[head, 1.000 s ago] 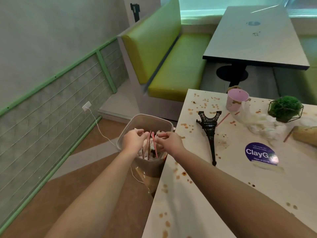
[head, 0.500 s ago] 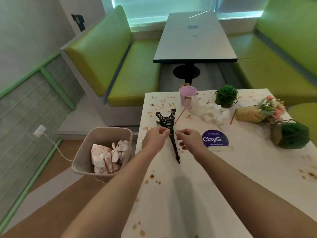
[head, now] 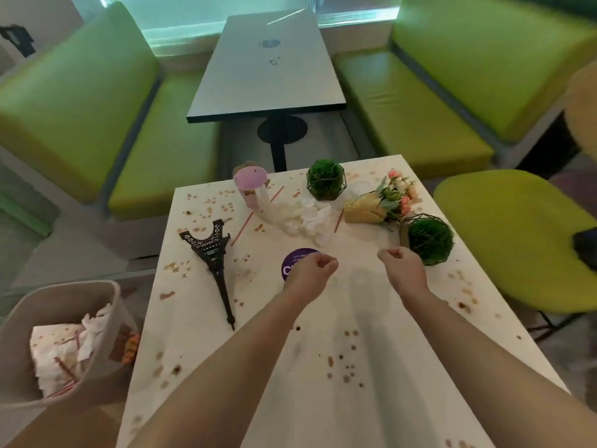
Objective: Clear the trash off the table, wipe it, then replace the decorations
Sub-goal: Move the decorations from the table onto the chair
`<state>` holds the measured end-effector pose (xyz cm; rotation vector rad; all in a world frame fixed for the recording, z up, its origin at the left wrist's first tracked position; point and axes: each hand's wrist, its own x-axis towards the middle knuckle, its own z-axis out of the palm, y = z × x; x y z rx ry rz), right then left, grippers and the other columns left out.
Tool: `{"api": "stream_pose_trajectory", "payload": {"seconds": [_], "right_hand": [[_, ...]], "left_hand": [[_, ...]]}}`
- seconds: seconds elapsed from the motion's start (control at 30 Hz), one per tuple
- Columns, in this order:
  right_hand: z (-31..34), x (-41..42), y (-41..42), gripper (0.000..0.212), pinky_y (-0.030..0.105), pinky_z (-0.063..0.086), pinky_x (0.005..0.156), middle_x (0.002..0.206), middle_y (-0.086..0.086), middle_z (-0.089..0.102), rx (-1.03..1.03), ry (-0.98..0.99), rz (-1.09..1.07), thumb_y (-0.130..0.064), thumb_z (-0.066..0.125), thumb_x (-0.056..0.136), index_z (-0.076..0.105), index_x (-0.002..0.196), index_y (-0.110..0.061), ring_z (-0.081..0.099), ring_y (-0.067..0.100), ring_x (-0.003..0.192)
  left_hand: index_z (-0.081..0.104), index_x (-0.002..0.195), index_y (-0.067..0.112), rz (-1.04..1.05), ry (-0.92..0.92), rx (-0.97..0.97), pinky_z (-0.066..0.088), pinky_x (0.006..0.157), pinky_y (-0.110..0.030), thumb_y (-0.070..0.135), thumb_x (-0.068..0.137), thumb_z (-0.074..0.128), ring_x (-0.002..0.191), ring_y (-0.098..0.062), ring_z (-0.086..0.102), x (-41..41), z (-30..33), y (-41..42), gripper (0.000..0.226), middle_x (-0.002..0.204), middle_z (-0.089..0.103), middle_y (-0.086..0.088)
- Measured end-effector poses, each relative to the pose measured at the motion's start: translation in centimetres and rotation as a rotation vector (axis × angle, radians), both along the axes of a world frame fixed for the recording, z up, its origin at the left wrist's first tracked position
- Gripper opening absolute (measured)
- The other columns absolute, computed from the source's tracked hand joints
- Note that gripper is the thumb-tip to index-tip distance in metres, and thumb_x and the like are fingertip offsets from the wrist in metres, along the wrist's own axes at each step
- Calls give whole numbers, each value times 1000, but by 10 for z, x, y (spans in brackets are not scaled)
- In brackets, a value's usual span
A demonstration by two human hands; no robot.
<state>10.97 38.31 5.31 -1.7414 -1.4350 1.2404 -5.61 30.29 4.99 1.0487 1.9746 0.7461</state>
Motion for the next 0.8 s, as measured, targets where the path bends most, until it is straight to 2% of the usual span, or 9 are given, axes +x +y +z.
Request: {"api": "stream_pose_trajectory", "payload": {"seconds": [0.07, 0.17, 0.3, 0.37, 0.5, 0.57, 0.63, 0.7, 0.8], "right_hand": [[-6, 28, 26, 9, 26, 37, 53, 96, 2, 63, 13, -53, -36, -24, 62, 92, 65, 94, -16, 57, 20, 86], [-14, 56, 57, 13, 31, 43, 67, 107, 6, 63, 53, -123, -127, -31, 66, 87, 63, 93, -20, 57, 27, 102], [-23, 91, 95, 39, 37, 38, 83, 129, 13, 47, -6, -215, -207, -35, 68, 88, 54, 116, -13, 40, 34, 125], [-26, 103, 108, 50, 41, 36, 95, 139, 15, 40, -40, -197, -222, -38, 67, 88, 48, 126, -10, 33, 34, 131], [-38, 116, 128, 78, 47, 35, 109, 150, 14, 37, -143, -116, -142, -58, 59, 87, 37, 144, -10, 34, 34, 137], [-42, 119, 131, 98, 49, 39, 106, 150, 13, 41, -226, -63, -63, -77, 50, 76, 37, 147, -12, 42, 32, 132], [-46, 121, 132, 110, 40, 44, 90, 139, 12, 53, -274, -41, 8, -88, 39, 60, 48, 140, -13, 53, 28, 114], [-46, 120, 129, 95, 40, 46, 86, 132, 7, 57, -265, 22, 11, -82, 43, 70, 50, 137, -14, 54, 26, 110], [-47, 117, 123, 63, 43, 48, 94, 129, 2, 49, -214, 125, -57, -59, 57, 88, 44, 133, -17, 51, 21, 114]], "left_hand": [[66, 119, 22, -27, -45, 4, 42, 80, -24, 40, 97, 56, 104, -12, 61, 32, -4, 26, 30, 110, 66, 7], [61, 125, 20, -26, -84, 25, 42, 86, -25, 39, 97, 56, 111, -13, 57, 71, -7, 58, 34, 120, 62, 4], [52, 135, 19, -13, -143, 57, 42, 85, -24, 39, 98, 55, 114, -15, 57, 119, -12, 107, 43, 128, 58, 0], [46, 140, 20, 15, -156, 83, 44, 93, -29, 39, 97, 57, 119, -19, 54, 135, -13, 126, 48, 136, 52, -4], [33, 148, 29, 26, -111, 96, 38, 105, -33, 41, 96, 56, 131, -22, 42, 151, -15, 149, 58, 145, 33, -6], [32, 149, 29, 13, -115, 81, 41, 101, -32, 45, 95, 56, 130, -22, 43, 155, -18, 156, 62, 144, 35, -5], [35, 147, 24, 26, -138, 104, 46, 99, -32, 46, 93, 60, 127, -21, 48, 159, -20, 159, 64, 137, 44, 0], [36, 146, 19, 76, -183, 115, 48, 93, -28, 44, 91, 64, 122, -18, 52, 164, -19, 160, 67, 125, 47, 5], [34, 144, 16, 143, -245, 80, 46, 75, -17, 49, 89, 65, 106, -11, 54, 167, -16, 159, 71, 128, 51, 3]]}}
